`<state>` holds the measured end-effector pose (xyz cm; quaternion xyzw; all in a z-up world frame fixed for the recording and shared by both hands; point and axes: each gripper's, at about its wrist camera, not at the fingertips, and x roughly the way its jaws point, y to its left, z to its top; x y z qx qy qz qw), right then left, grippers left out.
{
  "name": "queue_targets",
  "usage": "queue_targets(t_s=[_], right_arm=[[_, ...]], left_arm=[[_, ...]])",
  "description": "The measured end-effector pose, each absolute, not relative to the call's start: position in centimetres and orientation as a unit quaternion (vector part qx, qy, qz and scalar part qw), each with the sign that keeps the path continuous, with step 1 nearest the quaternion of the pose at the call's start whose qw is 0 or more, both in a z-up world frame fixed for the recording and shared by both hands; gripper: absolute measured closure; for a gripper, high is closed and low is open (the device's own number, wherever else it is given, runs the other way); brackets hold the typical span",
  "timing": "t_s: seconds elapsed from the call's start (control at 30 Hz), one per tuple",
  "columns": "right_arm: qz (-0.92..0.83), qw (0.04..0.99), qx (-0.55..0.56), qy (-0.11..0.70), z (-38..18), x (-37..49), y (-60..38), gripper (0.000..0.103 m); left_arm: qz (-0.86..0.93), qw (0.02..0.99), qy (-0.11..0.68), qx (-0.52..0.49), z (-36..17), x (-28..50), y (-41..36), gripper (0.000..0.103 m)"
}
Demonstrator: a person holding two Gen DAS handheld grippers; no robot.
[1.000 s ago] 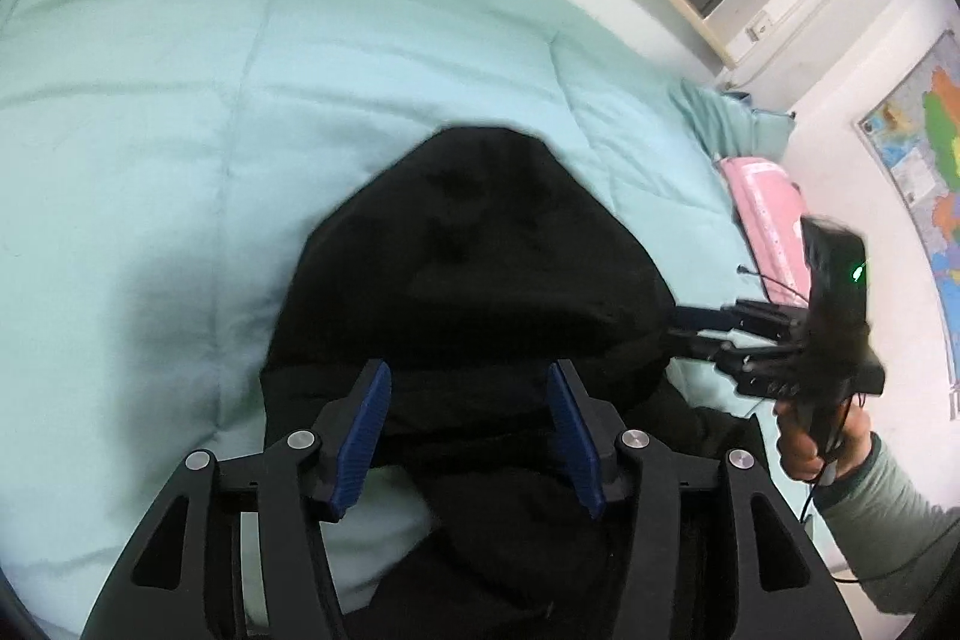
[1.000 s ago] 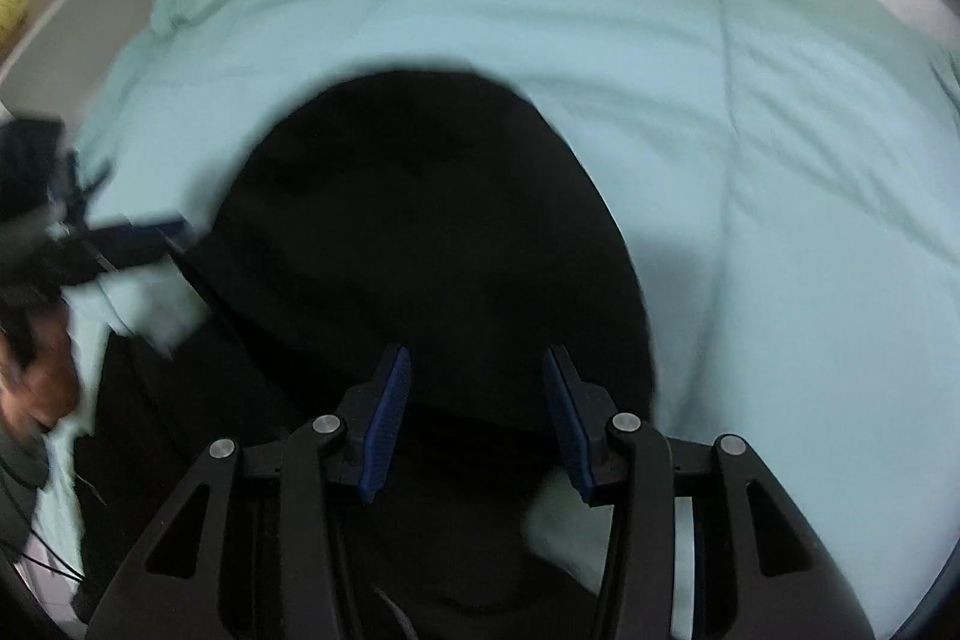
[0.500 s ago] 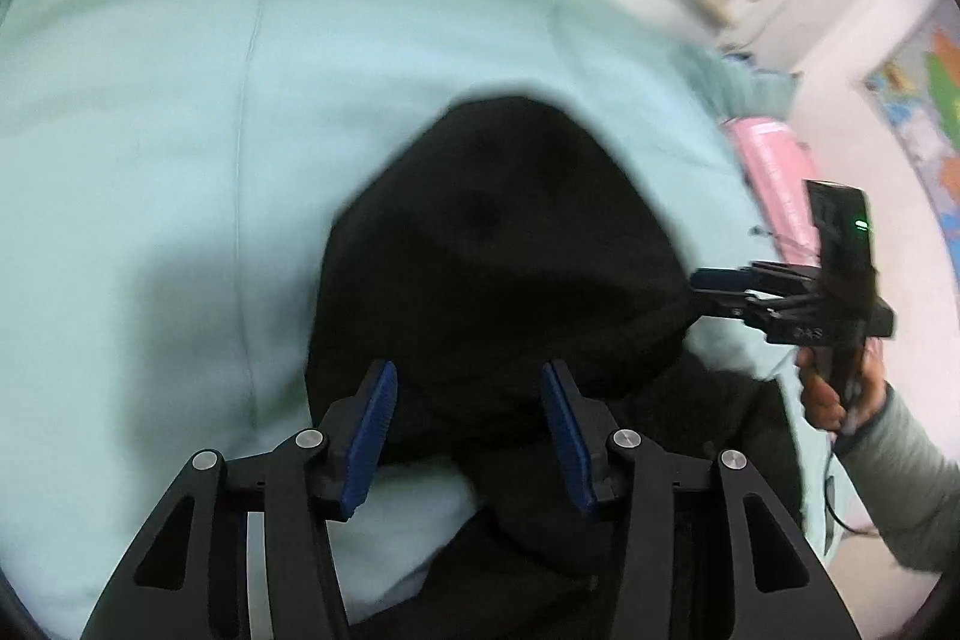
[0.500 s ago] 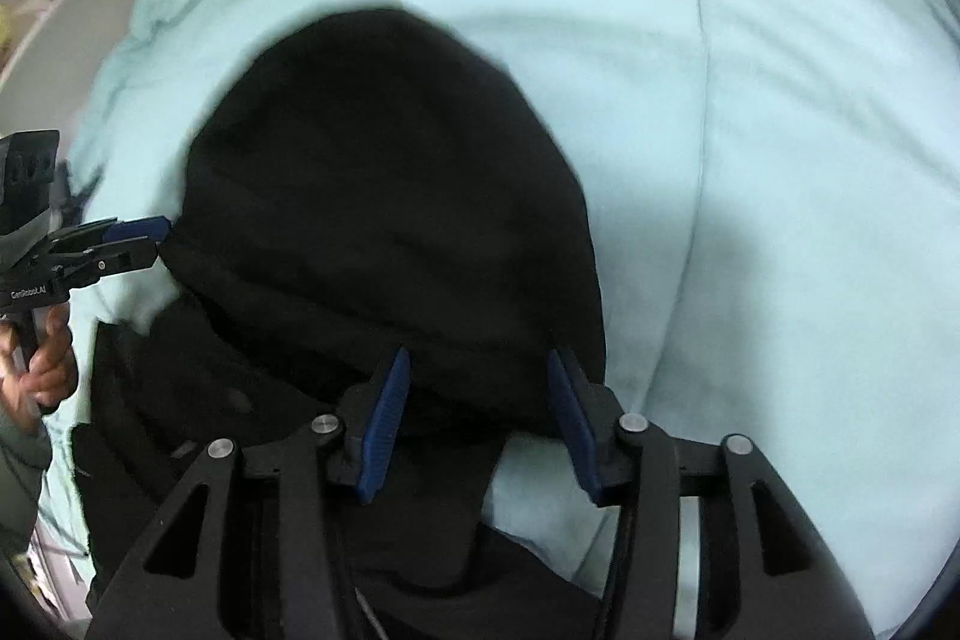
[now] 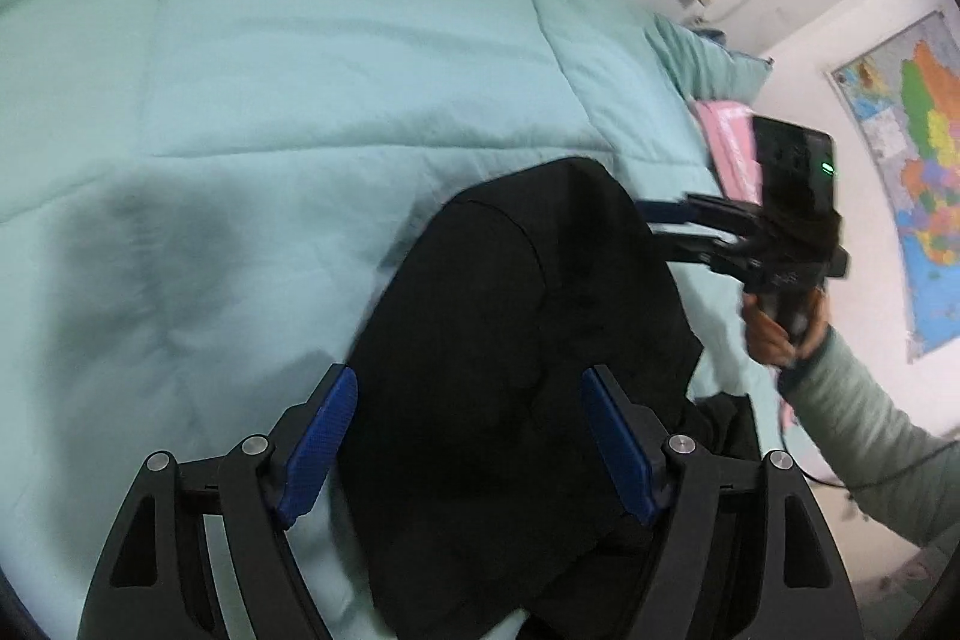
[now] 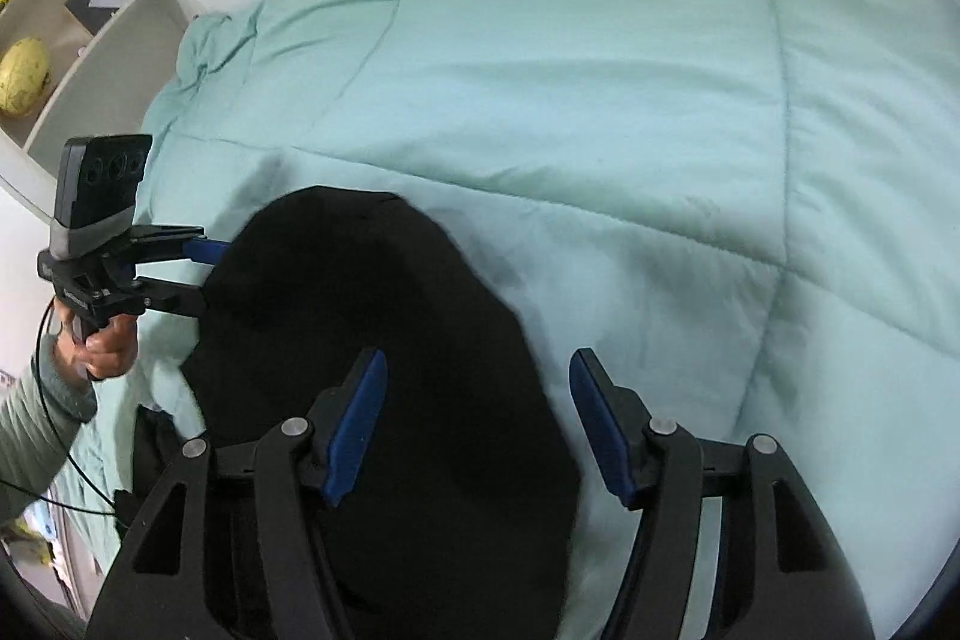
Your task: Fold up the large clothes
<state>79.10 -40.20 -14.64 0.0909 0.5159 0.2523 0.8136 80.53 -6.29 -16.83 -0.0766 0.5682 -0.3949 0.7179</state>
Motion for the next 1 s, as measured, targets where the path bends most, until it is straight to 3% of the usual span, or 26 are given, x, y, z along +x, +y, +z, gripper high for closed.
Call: queue_targets(t_s=[0.17,0.23,0.3,0.33,0.4,0.7,0.83,1.0], right_arm=[[0.301,0.774,0.111,0.546,-18.0,81.6,-38.5,0.036],[0.301,0.765,0.106,0.559,-18.9,81.8,-37.4,0.035],[0.301,0.771,0.089,0.553,-18.7,81.2,-36.4,0.051],[0.308,0.773,0.081,0.549,-18.1,80.6,-36.0,0.068],[0.308,0.788,0.059,0.530,-16.1,78.7,-35.4,0.084],[0.285,0.863,-0.014,0.417,-2.2,61.6,-33.4,0.087],[0.262,0.878,-0.048,0.397,0.8,52.7,-31.8,0.087],[0.242,0.884,-0.064,0.395,0.3,43.5,-30.2,0.087]], left_arm=[[-0.385,0.709,0.588,-0.060,-20.5,81.4,-8.4,0.025],[-0.374,0.725,0.578,-0.034,-20.3,80.6,-8.8,0.035],[-0.380,0.734,0.563,-0.025,-19.2,79.1,-9.1,0.064],[-0.382,0.741,0.552,-0.017,-18.3,78.2,-8.9,0.069],[-0.388,0.757,0.526,-0.001,-15.7,75.9,-8.6,0.081],[-0.411,0.798,0.438,0.054,-2.8,59.3,-7.5,0.084],[-0.407,0.805,0.427,0.064,-0.5,51.8,-7.7,0.084],[-0.409,0.800,0.431,0.080,-1.6,43.2,-7.7,0.084]])
